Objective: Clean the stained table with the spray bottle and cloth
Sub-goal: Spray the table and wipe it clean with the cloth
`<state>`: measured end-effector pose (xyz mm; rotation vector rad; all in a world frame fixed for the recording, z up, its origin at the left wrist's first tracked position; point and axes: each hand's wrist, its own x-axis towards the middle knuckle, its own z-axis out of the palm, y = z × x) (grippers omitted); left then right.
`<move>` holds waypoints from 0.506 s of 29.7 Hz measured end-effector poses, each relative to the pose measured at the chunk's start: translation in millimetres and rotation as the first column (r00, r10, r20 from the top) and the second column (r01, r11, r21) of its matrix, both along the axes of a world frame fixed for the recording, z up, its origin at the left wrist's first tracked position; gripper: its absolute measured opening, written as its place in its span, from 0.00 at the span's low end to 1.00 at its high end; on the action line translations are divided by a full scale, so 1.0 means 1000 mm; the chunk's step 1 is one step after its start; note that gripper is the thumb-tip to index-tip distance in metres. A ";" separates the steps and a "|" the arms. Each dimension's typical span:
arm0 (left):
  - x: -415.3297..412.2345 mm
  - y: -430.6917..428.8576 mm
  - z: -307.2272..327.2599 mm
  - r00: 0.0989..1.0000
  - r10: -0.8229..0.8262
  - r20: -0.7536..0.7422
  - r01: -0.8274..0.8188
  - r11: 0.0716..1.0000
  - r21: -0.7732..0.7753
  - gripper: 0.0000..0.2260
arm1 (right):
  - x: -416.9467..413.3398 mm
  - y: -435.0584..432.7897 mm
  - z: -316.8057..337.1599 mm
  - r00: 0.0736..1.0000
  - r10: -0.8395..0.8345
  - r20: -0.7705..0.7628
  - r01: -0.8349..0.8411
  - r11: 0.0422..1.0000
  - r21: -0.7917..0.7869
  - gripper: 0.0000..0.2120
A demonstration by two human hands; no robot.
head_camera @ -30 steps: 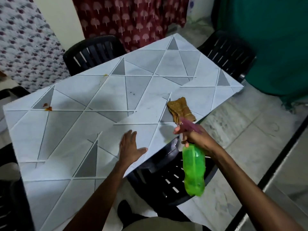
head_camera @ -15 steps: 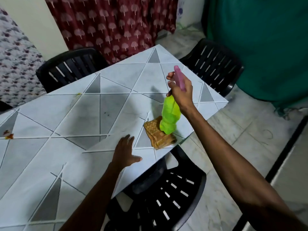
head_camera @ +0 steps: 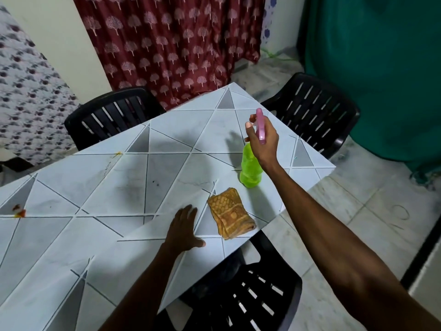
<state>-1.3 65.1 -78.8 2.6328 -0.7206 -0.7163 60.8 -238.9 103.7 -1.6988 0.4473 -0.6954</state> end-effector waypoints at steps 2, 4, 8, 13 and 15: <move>0.000 -0.003 0.007 0.999 0.010 -0.031 -0.010 1.000 0.003 0.55 | 0.001 -0.004 0.002 0.999 -0.020 -0.034 0.020 1.000 -0.009 0.18; -0.002 -0.006 0.021 0.999 0.032 -0.026 -0.031 0.999 0.009 0.58 | -0.002 -0.006 0.001 0.997 -0.006 -0.083 0.002 0.999 -0.043 0.22; -0.005 -0.009 0.038 1.000 0.022 0.009 -0.022 0.999 0.032 0.59 | -0.011 -0.010 -0.012 0.978 -0.019 -0.209 -0.011 0.989 -0.145 0.31; -0.005 -0.010 0.042 1.000 0.013 0.022 -0.014 0.999 0.039 0.57 | -0.029 -0.011 -0.037 0.952 -0.030 -0.304 0.013 0.998 -0.058 0.47; -0.005 -0.010 0.041 1.000 0.012 0.026 -0.013 0.999 0.045 0.58 | -0.046 -0.002 -0.047 0.940 -0.060 -0.335 0.060 0.998 -0.012 0.47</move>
